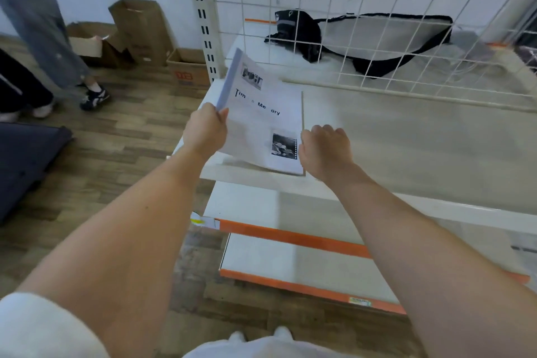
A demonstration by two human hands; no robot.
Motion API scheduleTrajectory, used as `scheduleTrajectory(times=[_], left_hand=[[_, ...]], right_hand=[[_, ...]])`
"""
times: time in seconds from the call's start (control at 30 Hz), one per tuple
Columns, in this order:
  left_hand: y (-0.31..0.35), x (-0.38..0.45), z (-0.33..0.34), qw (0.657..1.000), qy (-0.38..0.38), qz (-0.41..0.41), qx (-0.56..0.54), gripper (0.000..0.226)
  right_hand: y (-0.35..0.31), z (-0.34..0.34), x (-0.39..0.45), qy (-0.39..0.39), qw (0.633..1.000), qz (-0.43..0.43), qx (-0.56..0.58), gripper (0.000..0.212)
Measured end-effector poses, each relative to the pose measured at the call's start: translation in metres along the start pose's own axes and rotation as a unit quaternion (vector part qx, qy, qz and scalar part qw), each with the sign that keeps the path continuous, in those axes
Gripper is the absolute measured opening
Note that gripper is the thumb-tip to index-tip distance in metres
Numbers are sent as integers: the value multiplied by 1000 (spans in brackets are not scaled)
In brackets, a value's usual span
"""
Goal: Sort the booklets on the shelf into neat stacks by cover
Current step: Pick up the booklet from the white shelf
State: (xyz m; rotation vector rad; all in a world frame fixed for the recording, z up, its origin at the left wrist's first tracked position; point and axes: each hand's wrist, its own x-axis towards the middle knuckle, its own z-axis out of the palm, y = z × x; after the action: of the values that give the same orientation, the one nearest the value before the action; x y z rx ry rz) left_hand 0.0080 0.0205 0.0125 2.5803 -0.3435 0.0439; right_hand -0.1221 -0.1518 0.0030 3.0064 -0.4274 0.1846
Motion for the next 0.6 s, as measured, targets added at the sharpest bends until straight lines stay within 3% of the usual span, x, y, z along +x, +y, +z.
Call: scheduleTrajectory(times=[0.13, 0.3, 0.4, 0.6], left_hand=[[-12, -18, -14, 995, 36, -16, -95, 31], [-40, -52, -41, 982, 106, -81, -135, 27], [-79, -83, -57, 971, 142, -119, -148, 27], [-159, -174, -70, 928, 199, -259, -183, 23]], right_hand=[[-12, -4, -1, 52, 998, -29, 25, 10], [-41, -10, 2, 145, 985, -91, 33, 7], [-76, -15, 1, 135, 982, -133, -5, 11], [-174, -9, -25, 125, 950, -284, 42, 16]])
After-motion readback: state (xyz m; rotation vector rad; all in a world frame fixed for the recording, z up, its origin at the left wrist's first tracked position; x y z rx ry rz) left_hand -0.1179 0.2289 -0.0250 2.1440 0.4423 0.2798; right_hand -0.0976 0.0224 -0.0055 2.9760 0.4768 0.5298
